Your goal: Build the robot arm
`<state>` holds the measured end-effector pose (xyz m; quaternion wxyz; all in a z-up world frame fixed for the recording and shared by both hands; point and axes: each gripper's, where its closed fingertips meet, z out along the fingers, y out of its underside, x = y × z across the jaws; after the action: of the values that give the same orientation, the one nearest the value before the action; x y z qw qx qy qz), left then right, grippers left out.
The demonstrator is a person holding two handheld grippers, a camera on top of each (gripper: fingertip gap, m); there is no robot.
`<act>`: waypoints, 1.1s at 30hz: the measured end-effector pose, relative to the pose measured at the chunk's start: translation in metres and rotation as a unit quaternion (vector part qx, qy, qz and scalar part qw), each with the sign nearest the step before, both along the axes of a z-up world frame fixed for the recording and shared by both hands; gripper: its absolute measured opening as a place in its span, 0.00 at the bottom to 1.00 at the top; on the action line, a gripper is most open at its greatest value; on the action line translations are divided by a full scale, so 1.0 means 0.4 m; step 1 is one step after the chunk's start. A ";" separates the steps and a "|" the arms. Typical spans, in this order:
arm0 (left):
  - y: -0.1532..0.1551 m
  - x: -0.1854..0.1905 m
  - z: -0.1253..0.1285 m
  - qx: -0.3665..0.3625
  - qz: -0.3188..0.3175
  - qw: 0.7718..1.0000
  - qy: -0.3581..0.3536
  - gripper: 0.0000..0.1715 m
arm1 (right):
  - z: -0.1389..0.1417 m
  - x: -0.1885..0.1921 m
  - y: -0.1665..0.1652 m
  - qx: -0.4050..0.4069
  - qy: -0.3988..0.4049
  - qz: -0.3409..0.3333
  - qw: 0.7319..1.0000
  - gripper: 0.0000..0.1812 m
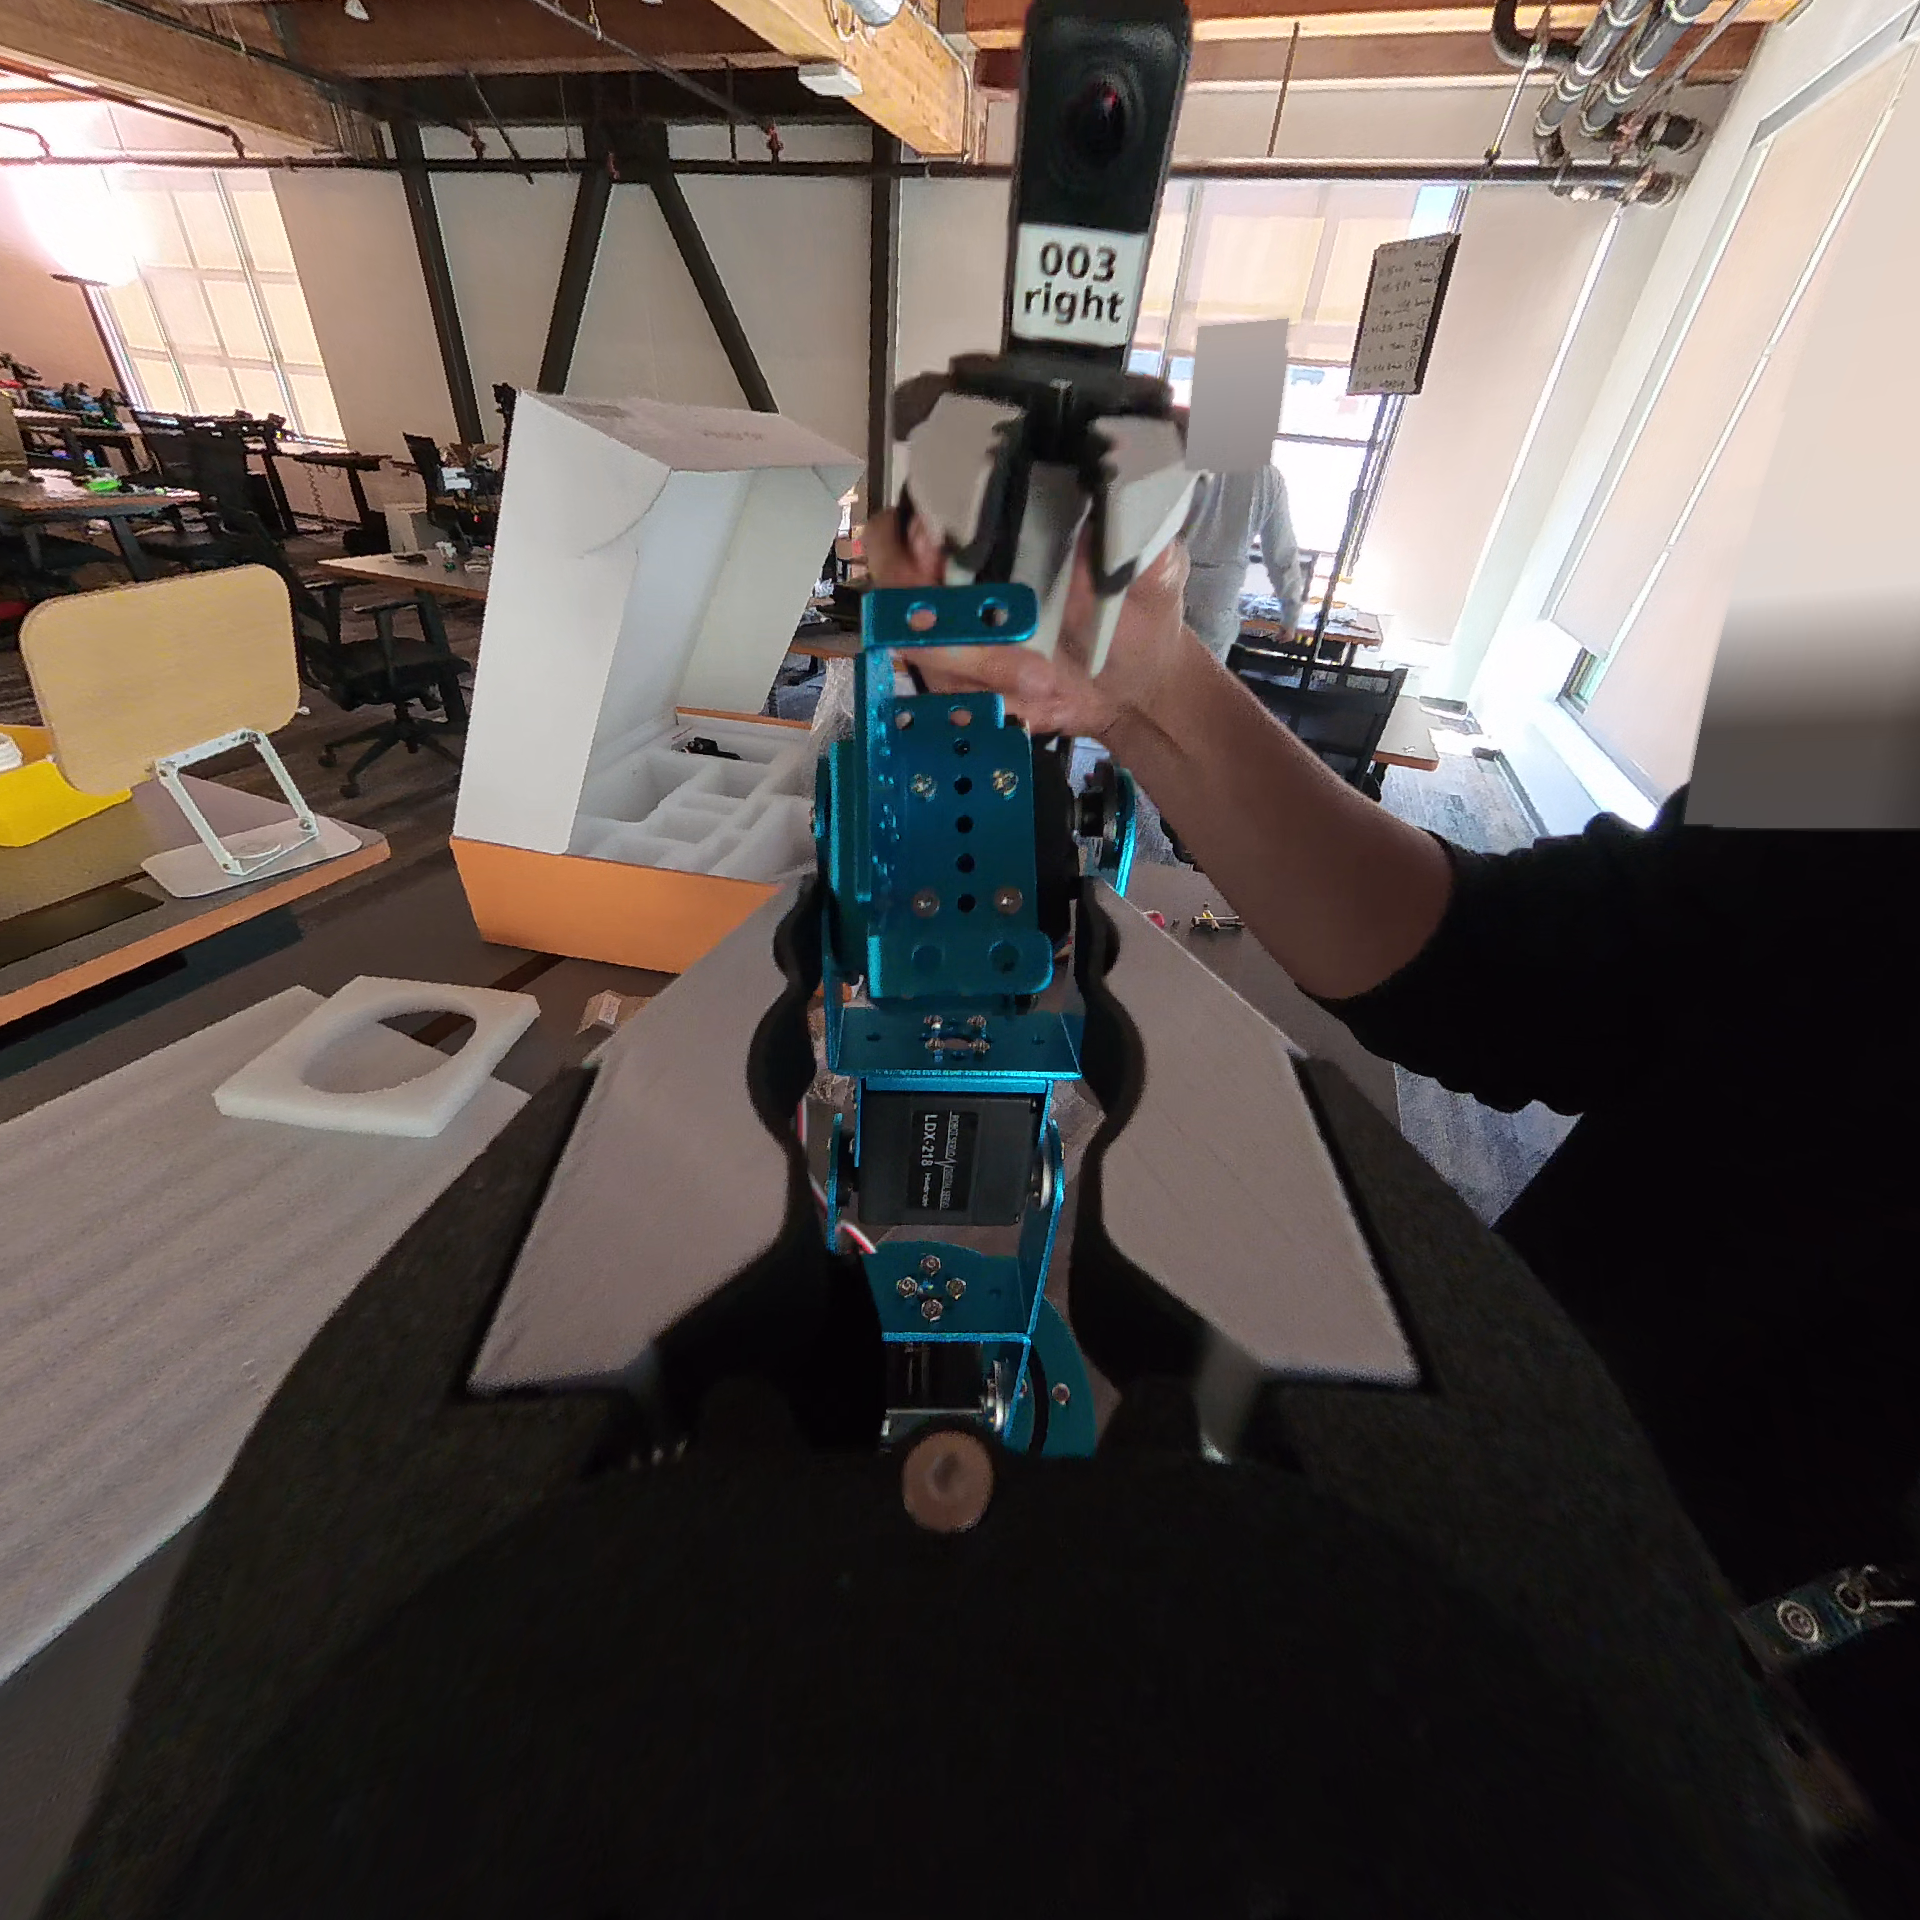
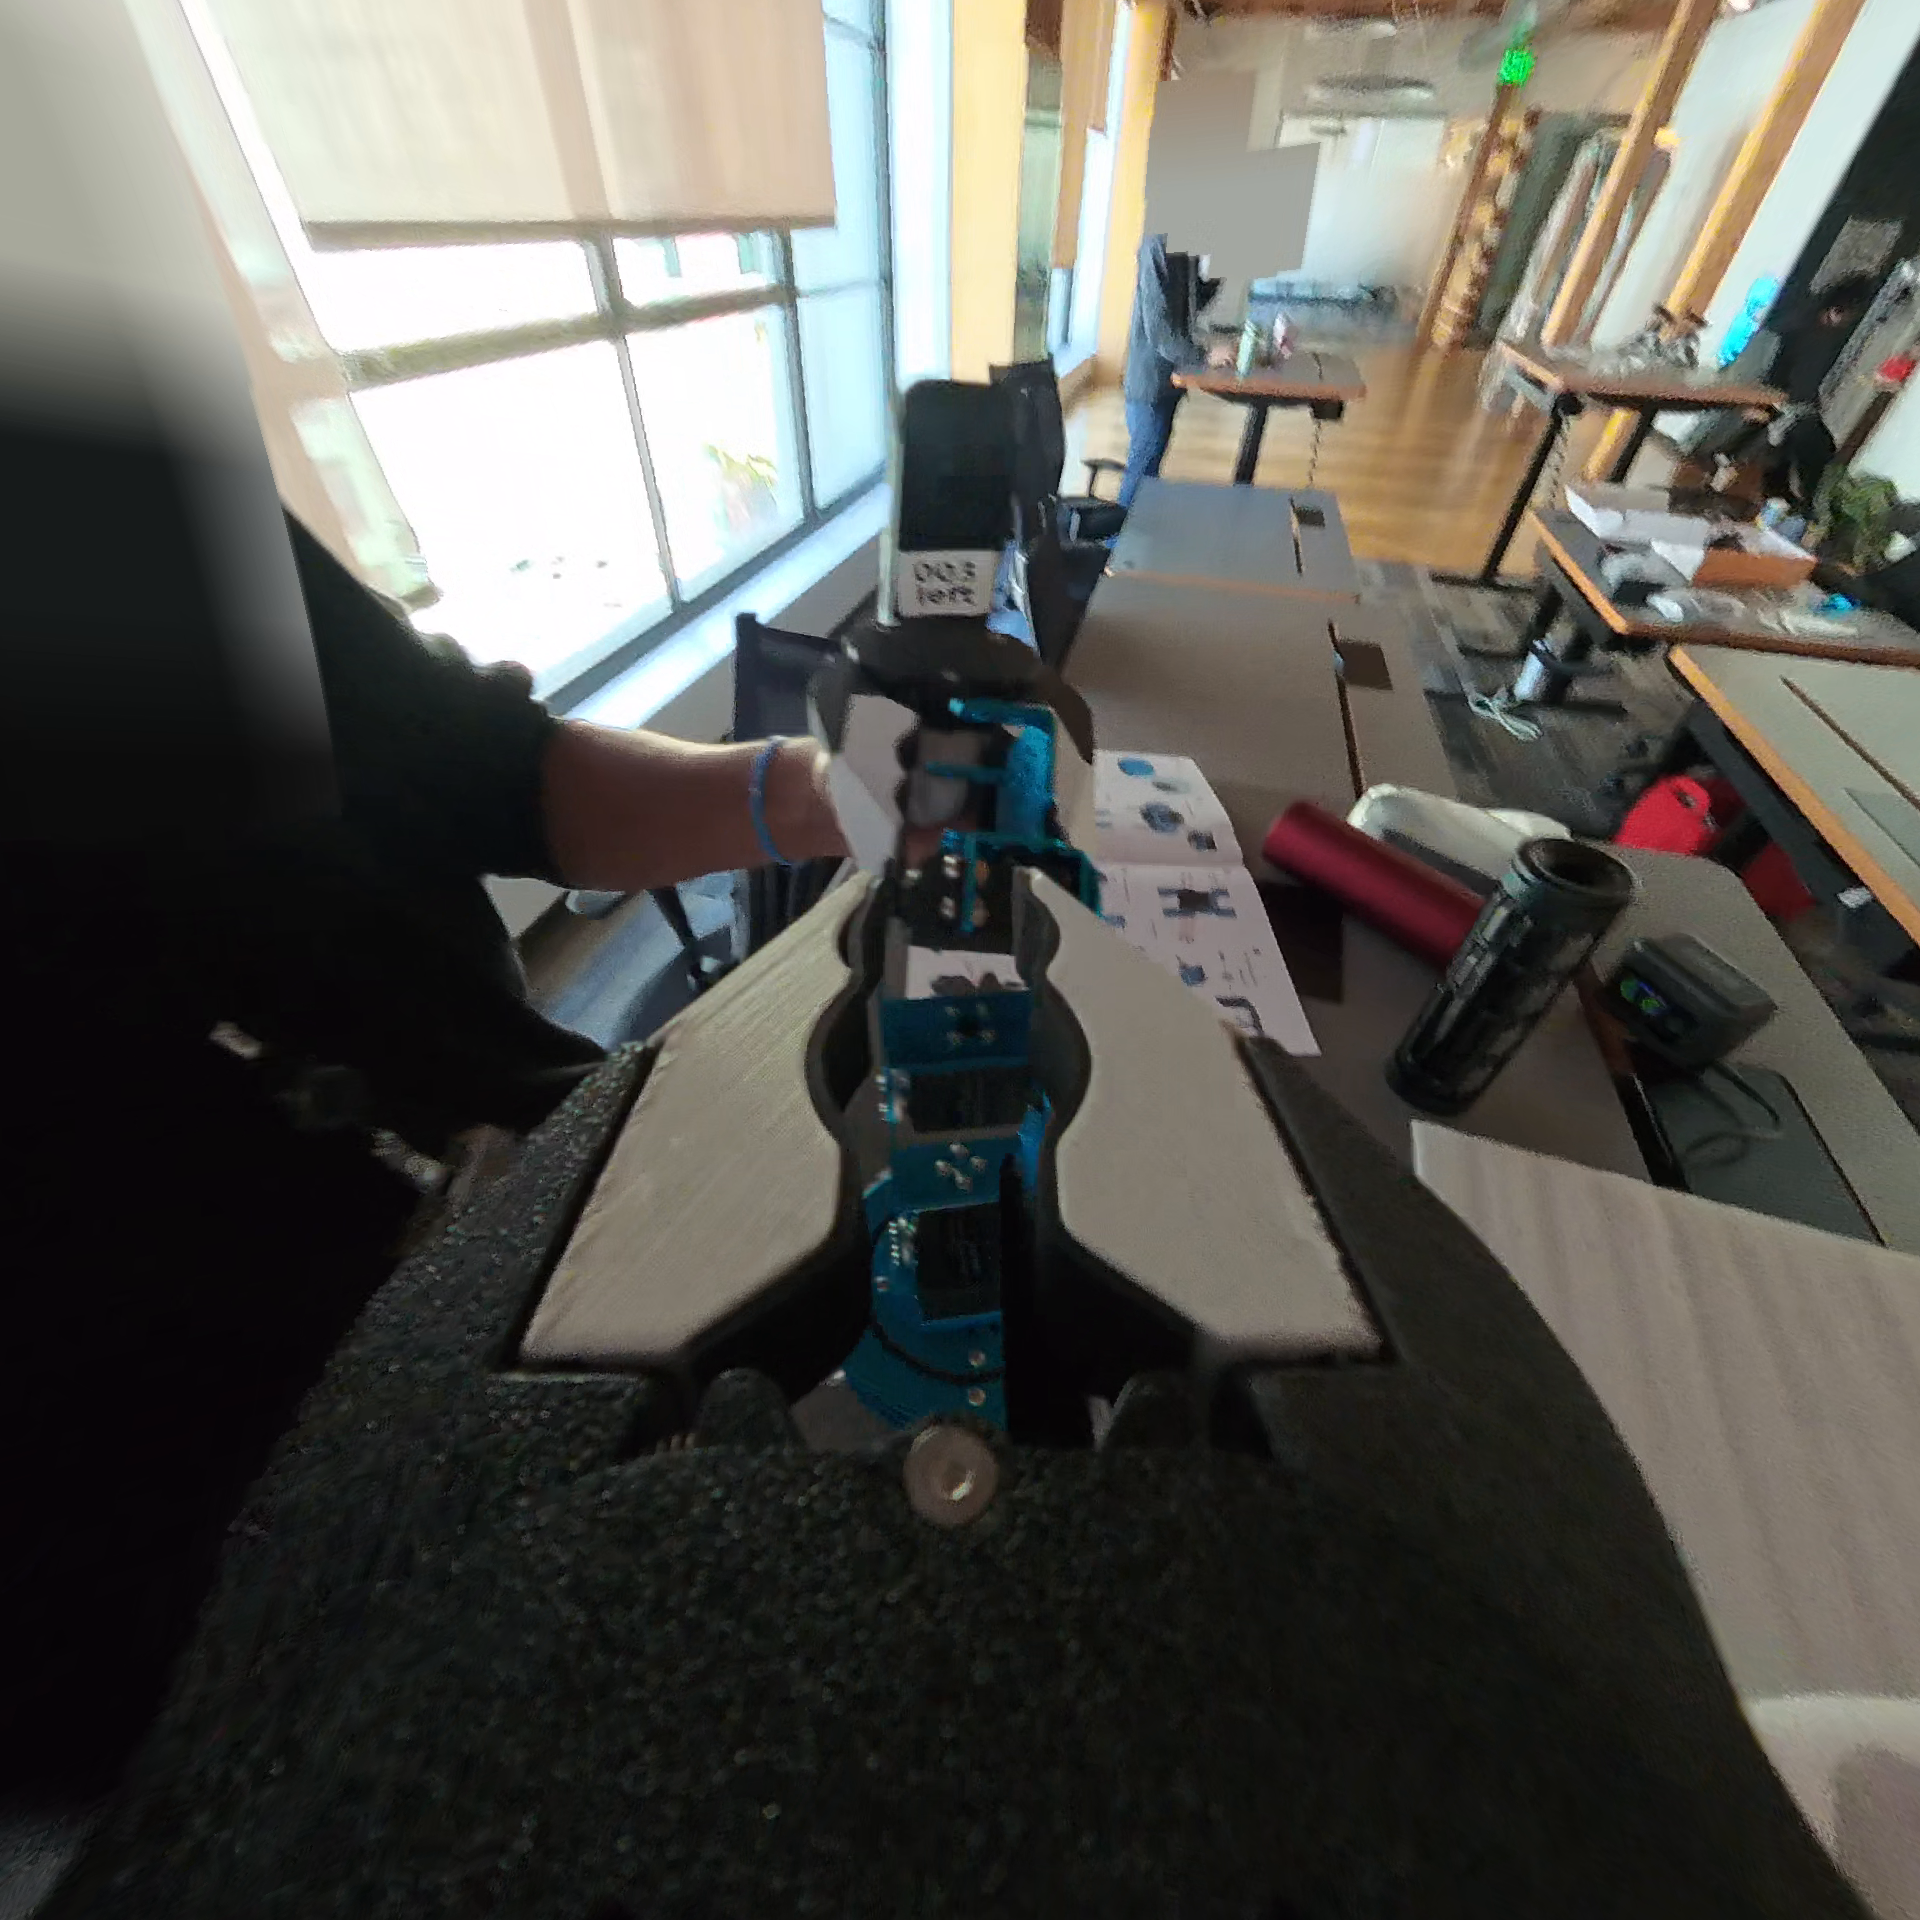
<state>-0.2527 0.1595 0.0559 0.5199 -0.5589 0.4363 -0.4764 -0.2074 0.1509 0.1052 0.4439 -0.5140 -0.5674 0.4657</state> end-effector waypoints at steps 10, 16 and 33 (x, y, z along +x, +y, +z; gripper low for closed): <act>0.000 0.008 0.001 -0.004 0.002 1.000 0.029 0.28 | -0.075 -0.079 0.002 -0.025 -0.063 0.043 0.997 0.05; -0.002 0.001 0.017 -0.048 -0.012 0.998 -0.040 0.30 | -0.104 -0.077 0.003 -0.036 -0.021 0.056 0.998 0.05; -0.007 -0.005 0.011 0.026 0.022 0.999 -0.023 0.28 | -0.117 -0.084 0.002 -0.007 0.025 0.039 0.999 0.05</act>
<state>-0.2545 0.1567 0.0601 0.5544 -0.5435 0.4245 -0.4660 -0.2410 0.1517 0.0583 0.4363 -0.4826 -0.5724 0.4990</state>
